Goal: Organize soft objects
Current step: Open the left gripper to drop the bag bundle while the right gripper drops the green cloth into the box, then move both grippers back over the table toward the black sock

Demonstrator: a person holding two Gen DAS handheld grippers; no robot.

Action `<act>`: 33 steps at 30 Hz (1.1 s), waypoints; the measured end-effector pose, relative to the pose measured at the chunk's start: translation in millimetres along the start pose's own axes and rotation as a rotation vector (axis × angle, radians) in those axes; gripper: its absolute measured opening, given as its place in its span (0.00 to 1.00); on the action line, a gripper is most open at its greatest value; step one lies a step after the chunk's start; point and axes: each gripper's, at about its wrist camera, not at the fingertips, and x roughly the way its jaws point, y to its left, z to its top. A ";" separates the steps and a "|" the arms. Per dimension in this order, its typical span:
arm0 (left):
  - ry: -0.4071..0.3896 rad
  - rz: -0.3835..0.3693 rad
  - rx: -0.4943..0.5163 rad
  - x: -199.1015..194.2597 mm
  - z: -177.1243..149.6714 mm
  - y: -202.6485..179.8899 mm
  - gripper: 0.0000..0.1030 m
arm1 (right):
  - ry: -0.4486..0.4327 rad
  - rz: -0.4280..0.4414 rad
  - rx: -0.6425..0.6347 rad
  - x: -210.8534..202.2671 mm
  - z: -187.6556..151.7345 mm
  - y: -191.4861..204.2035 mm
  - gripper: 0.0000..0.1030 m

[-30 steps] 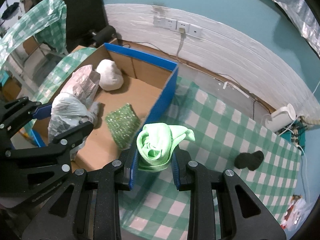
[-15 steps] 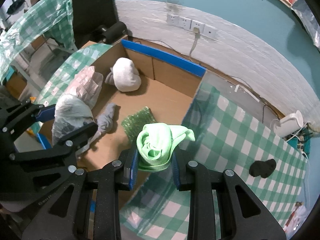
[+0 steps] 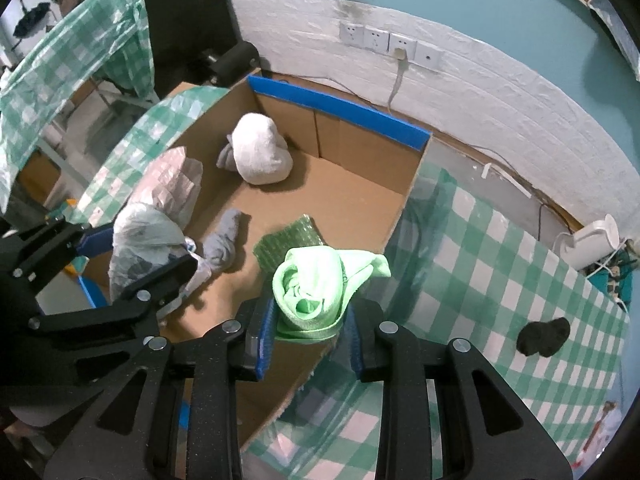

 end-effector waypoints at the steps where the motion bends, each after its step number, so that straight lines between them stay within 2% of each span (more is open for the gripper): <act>1: 0.004 0.006 -0.005 0.4 0.3 1.1 0.54 | -0.003 0.006 0.001 -0.2 0.7 0.4 0.32; 2: 0.005 0.013 -0.009 0.8 0.3 2.0 0.57 | -0.007 0.012 0.004 -0.3 1.4 0.6 0.33; 4: 0.005 0.026 -0.017 1.8 0.2 4.3 0.63 | -0.016 0.017 0.013 -1.0 2.0 0.2 0.47; 5: 0.006 0.032 -0.019 1.9 0.3 5.0 0.67 | -0.025 0.017 0.020 -2.3 1.9 -0.3 0.50; 7: 0.005 0.038 -0.027 1.5 0.3 7.3 0.69 | -0.034 0.017 0.024 -3.7 2.5 -0.2 0.58; 16: 0.010 0.032 -0.030 1.9 1.8 4.9 0.69 | -0.033 -0.005 0.055 -5.0 1.7 -10.9 0.61; 33: -0.009 0.015 0.025 -3.2 8.4 -24.6 0.71 | -0.028 -0.069 0.134 -15.8 -15.7 -48.5 0.65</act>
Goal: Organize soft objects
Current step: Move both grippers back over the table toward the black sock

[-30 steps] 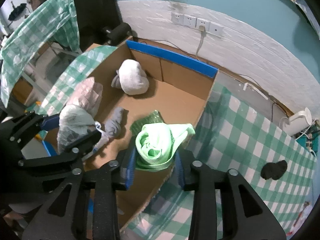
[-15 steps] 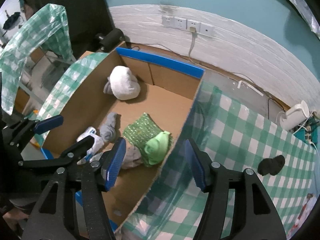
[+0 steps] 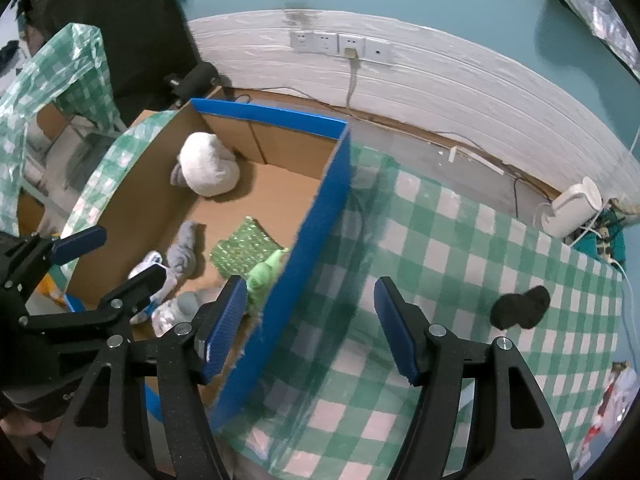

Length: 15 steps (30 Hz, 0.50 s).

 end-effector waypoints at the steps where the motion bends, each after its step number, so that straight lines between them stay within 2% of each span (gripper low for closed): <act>1: -0.002 -0.002 0.007 -0.8 0.4 -3.8 0.71 | 0.001 -0.003 0.005 -1.0 -1.0 -3.1 0.65; 15: -0.022 -0.023 0.079 -8.4 6.6 -48.5 0.71 | 0.001 -0.039 0.070 -15.2 -22.0 -46.4 0.65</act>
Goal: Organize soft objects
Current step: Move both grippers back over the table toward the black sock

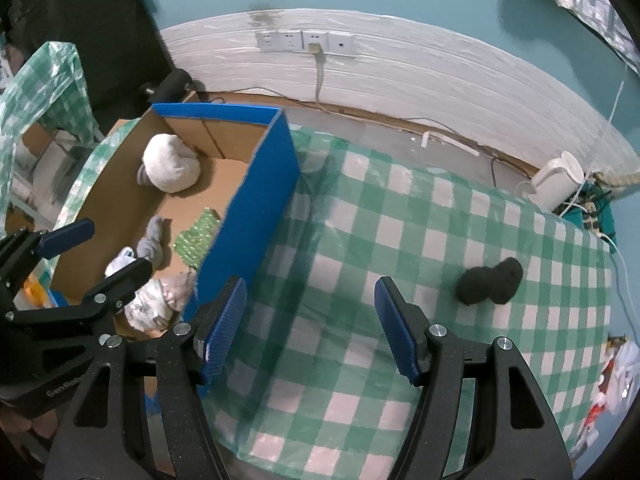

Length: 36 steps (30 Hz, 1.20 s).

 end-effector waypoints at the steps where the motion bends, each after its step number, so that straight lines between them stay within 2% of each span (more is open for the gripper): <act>1: -0.001 -0.002 0.004 0.0 0.7 -2.6 0.71 | 0.000 -0.003 0.005 -1.1 -1.7 -3.7 0.65; 16: 0.003 -0.033 0.079 3.7 11.7 -55.9 0.72 | 0.012 -0.052 0.111 -8.7 -22.4 -63.6 0.65; 36: 0.045 -0.037 0.141 30.6 19.8 -108.0 0.72 | 0.053 -0.111 0.226 0.6 -40.7 -127.6 0.66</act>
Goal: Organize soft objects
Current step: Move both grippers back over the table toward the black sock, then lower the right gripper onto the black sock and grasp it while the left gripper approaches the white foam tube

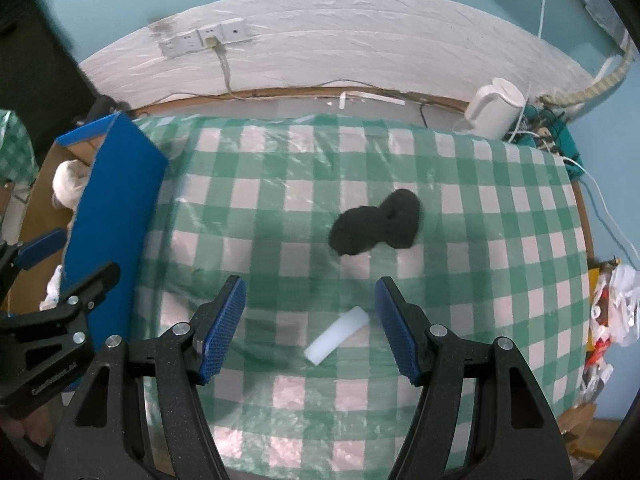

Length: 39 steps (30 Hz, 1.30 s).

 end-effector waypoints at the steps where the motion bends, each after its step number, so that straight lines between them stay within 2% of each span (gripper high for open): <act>1: 0.001 -0.002 0.001 1.6 1.4 -2.3 0.72 | 0.004 -0.003 0.007 2.0 0.8 -2.6 0.66; 22: -0.003 -0.043 -0.003 55.6 38.7 -35.3 0.72 | 0.108 -0.039 0.167 59.0 39.9 -50.5 0.66; 30: 0.009 -0.056 -0.022 68.5 43.9 -42.6 0.72 | 0.122 -0.057 0.279 83.2 54.6 -61.6 0.66; 39: 0.027 -0.054 -0.038 79.8 46.2 -41.3 0.72 | 0.140 -0.107 0.334 107.9 59.9 -68.0 0.66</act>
